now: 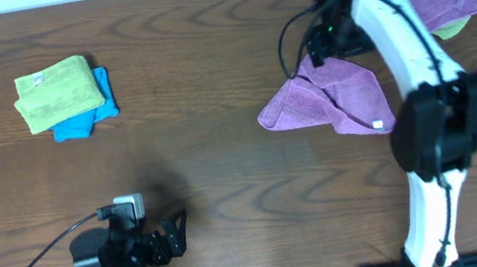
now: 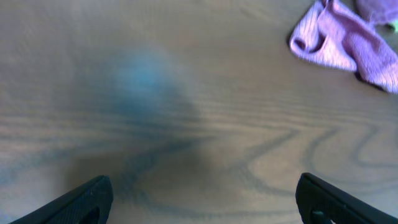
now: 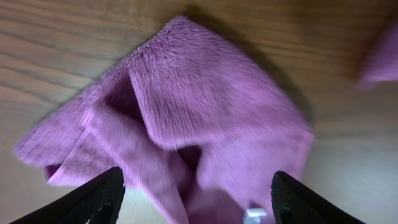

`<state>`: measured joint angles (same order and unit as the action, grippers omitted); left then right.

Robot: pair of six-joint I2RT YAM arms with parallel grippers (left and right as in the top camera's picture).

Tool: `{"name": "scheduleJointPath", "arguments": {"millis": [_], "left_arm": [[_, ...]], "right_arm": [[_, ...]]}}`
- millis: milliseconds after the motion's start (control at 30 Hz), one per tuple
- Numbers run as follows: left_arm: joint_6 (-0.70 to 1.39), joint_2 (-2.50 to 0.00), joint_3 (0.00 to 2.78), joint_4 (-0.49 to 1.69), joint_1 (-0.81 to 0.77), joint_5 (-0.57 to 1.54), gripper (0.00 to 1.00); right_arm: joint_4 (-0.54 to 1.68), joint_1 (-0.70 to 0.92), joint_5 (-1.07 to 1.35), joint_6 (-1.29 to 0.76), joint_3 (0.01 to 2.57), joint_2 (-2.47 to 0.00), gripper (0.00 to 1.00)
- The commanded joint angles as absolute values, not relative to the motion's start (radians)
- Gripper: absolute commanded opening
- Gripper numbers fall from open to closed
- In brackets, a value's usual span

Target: Fold the cloth

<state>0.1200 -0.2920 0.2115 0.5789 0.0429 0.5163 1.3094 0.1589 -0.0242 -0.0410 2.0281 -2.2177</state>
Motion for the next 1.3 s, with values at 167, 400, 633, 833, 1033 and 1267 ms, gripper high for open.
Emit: {"name": "scheduleJointPath", "arguments": {"millis": [167, 400, 633, 833, 1033, 1267], "left_arm": [[0.124, -0.641, 0.467, 0.605, 0.038, 0.58, 0.95], [0.044, -0.941, 0.71, 0.691, -0.022, 0.622, 0.96], [0.046, -1.12, 0.824, 0.656, -0.134, 0.63, 0.95], [0.049, -1.129, 0.824, 0.631, -0.158, 0.66, 0.95], [0.048, -1.129, 0.824, 0.629, -0.158, 0.671, 0.95], [0.049, -1.129, 0.824, 0.622, -0.158, 0.674, 0.95]], "right_arm": [[1.285, 0.214, 0.006, -0.002, 2.033, -2.33, 0.75], [1.273, 0.233, -0.038, -0.002, 2.033, -2.35, 0.7], [1.274, 0.222, -0.107, -0.002, 2.033, -2.35, 0.68], [1.27, 0.205, -0.135, -0.002, 2.033, -2.35, 0.62], [1.267, 0.187, -0.134, -0.002, 2.033, -2.35, 0.55], [1.267, 0.182, -0.126, -0.002, 2.033, -2.35, 0.5]]}}
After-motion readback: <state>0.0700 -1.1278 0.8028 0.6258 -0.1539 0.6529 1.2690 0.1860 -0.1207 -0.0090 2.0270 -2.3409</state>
